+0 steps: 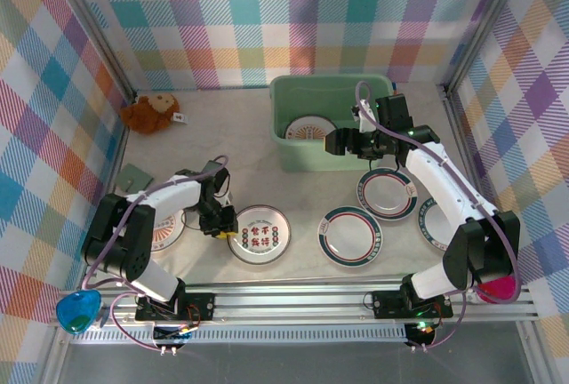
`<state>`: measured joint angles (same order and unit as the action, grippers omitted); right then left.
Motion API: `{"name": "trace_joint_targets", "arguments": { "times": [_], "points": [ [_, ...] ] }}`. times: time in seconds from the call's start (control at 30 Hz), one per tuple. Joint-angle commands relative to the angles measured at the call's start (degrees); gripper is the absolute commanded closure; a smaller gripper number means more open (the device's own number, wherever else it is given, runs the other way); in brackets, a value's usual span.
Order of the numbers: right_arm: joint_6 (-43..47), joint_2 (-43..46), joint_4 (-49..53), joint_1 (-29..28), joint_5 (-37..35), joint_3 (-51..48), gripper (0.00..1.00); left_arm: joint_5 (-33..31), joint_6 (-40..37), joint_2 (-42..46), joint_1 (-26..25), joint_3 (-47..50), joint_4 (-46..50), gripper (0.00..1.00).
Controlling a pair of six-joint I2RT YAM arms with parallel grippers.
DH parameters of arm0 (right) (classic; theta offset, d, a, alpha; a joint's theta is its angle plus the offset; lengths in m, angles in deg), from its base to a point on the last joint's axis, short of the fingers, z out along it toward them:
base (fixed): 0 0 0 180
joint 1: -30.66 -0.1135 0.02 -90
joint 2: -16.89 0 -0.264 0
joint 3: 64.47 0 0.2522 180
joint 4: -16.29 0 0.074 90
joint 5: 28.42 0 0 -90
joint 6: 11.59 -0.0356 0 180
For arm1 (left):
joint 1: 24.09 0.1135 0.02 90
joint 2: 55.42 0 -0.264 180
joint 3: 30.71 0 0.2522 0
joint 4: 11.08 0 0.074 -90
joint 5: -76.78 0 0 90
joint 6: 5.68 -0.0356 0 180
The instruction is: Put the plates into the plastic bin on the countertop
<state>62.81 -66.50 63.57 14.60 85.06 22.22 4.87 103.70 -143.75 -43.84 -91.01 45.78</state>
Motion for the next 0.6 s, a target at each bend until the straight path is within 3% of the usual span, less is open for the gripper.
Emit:
{"name": "trace_joint_targets", "arguments": {
  "times": [0.0,0.37,0.57],
  "points": [
    [-0.02,2.11,0.31,0.37,-1.55,1.13,0.12,-2.42,2.53,2.71,-0.64,1.01,-0.20,0.94],
    [-1.57,2.97,2.44,0.32,-0.87,3.55,0.12,-2.82,5.53,14.00,-0.64,-4.23,2.07,1.00],
    [-2.55,2.64,3.61,0.34,4.74,5.97,0.13,-4.84,4.87,18.42,-0.60,-10.85,4.06,1.00]
  ]
}}
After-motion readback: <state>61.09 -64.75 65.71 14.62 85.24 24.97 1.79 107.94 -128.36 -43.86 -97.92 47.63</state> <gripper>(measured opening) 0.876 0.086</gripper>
